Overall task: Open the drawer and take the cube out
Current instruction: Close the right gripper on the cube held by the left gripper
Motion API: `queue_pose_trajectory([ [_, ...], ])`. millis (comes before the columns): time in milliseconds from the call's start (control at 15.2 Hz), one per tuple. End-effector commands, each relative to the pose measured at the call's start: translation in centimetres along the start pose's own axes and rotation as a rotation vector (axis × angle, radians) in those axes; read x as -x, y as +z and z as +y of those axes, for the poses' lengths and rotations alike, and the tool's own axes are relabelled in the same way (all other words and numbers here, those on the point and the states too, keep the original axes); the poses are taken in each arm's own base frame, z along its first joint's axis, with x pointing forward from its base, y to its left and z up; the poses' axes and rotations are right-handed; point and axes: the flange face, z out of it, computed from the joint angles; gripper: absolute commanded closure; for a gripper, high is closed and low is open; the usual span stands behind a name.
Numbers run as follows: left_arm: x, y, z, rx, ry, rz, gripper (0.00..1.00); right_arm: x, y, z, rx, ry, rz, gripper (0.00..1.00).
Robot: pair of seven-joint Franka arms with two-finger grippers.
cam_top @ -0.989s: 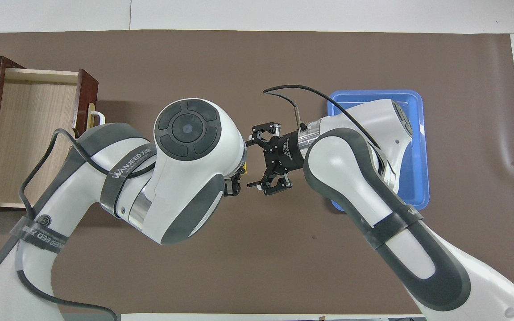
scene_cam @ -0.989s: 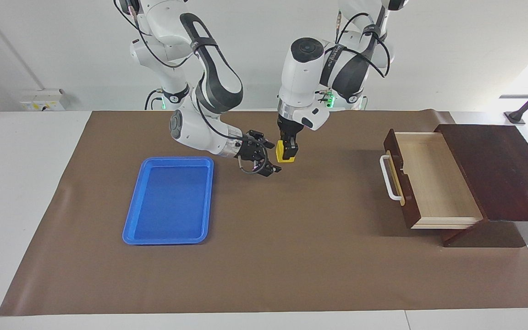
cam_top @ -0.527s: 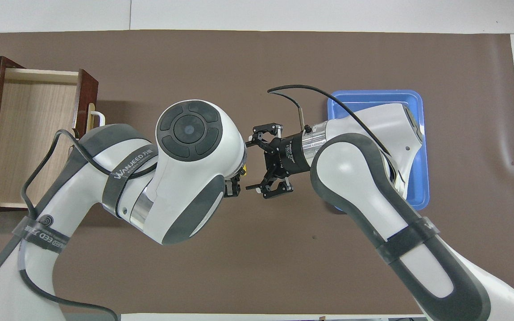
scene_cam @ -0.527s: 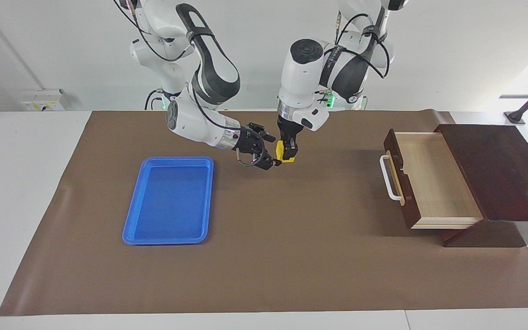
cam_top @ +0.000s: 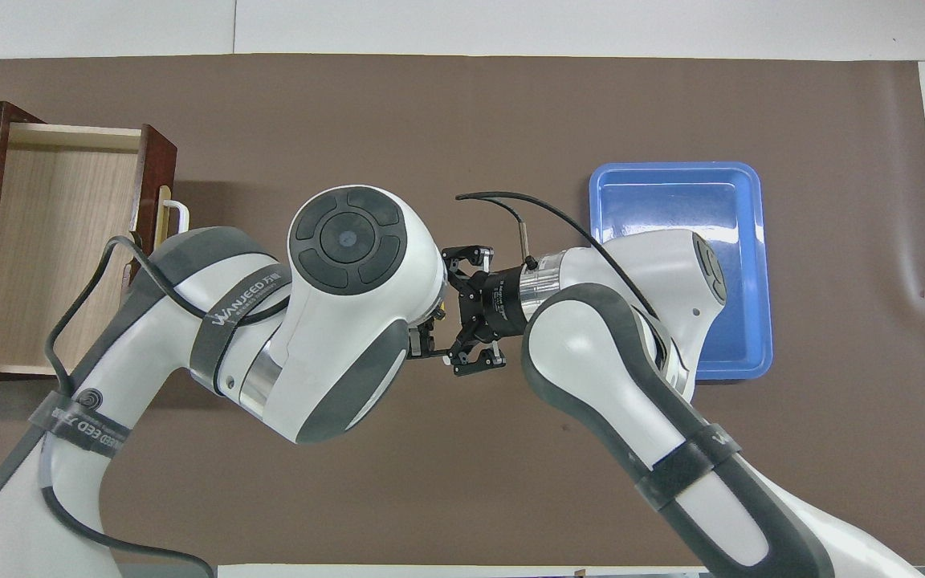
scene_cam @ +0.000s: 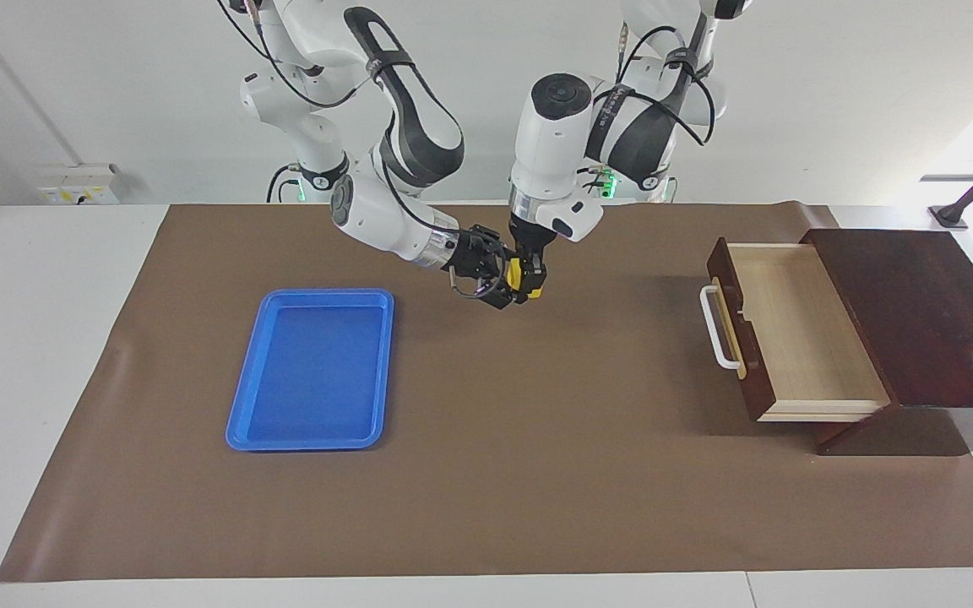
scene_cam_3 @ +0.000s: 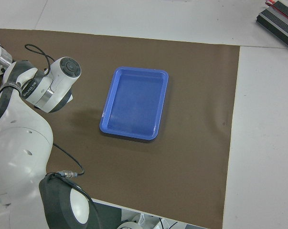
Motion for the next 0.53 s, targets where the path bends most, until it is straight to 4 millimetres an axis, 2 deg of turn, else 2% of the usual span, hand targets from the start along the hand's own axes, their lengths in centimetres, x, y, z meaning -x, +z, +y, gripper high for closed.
queue_pose_trajectory([
  [0,-0.22,-0.40,-0.45,0.023,-0.008,0.005,1.00,-0.05,-0.67,0.94,-0.009,-0.007,-0.021,0.00],
  [462,-0.30,-0.46,-0.38,0.024,-0.006,0.006,1.00,-0.51,-0.91,0.81,-0.015,0.009,-0.017,0.00],
])
